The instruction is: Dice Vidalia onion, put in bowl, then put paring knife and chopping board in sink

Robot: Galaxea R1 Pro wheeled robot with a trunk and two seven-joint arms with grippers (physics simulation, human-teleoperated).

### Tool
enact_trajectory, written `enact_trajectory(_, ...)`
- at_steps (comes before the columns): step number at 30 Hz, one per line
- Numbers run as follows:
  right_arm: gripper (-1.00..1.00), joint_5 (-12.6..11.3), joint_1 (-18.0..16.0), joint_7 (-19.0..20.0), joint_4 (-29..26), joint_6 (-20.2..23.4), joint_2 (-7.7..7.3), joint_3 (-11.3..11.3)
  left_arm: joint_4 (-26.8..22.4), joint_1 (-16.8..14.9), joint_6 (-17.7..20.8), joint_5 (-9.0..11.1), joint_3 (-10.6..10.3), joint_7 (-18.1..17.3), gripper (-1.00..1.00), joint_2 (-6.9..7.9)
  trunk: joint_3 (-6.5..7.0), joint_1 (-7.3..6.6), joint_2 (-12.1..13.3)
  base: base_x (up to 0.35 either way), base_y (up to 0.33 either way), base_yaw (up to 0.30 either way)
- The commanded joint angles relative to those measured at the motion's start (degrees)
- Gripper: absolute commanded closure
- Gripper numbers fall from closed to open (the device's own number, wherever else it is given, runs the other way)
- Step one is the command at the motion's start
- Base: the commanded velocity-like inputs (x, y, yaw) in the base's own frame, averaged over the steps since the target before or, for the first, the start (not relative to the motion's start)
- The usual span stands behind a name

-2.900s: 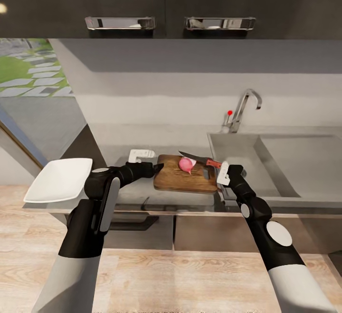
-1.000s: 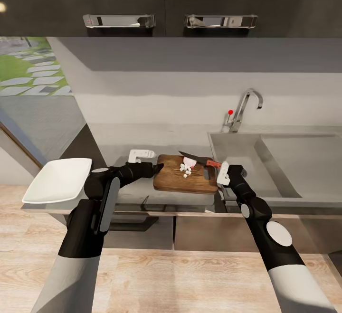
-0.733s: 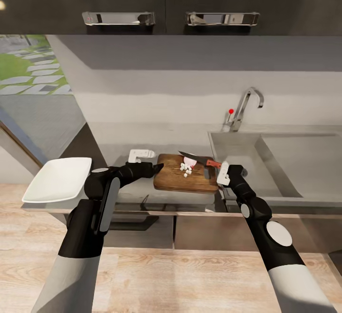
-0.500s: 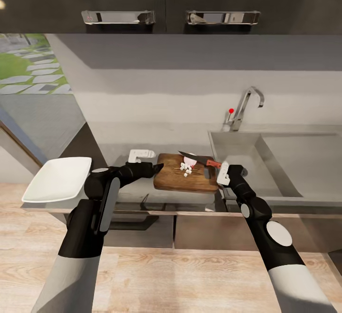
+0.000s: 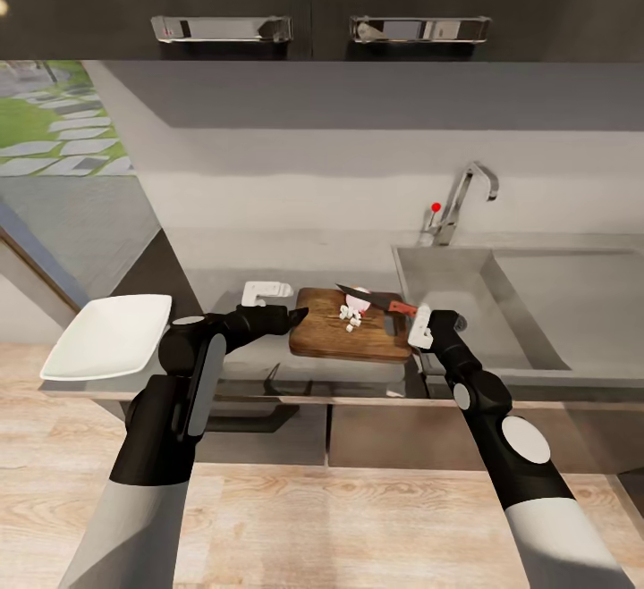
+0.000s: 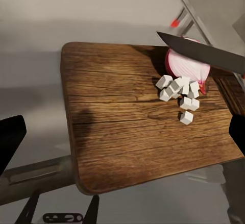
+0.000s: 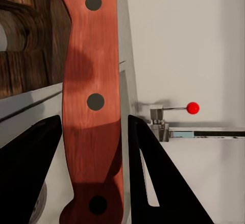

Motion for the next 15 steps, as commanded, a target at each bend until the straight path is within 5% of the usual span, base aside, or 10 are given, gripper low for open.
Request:
enact_trajectory(1, 1.00, 0.46, -0.05, 0.21, -0.09, -0.13, -0.02, 0.01, -0.04, -0.05, 0.33, 0.23, 0.04, 0.04, -1.00, -0.02, -0.10, 0.03, -0.11, 0.000, 0.000, -0.077)
enact_trajectory(6, 1.00, 0.46, -0.06, 0.21, -0.10, -0.12, -0.01, 0.01, -0.04, -0.05, 0.33, 0.23, 0.04, 0.04, -1.00, -0.02, -0.10, 0.03, -0.11, 0.000, 0.000, -0.174)
enact_trajectory(15, 1.00, 0.46, -0.06, 0.21, -0.10, -0.12, -0.01, 0.01, -0.04, -0.05, 0.33, 0.23, 0.04, 0.04, -1.00, -0.02, -0.10, 0.03, -0.11, 0.000, 0.000, -0.016)
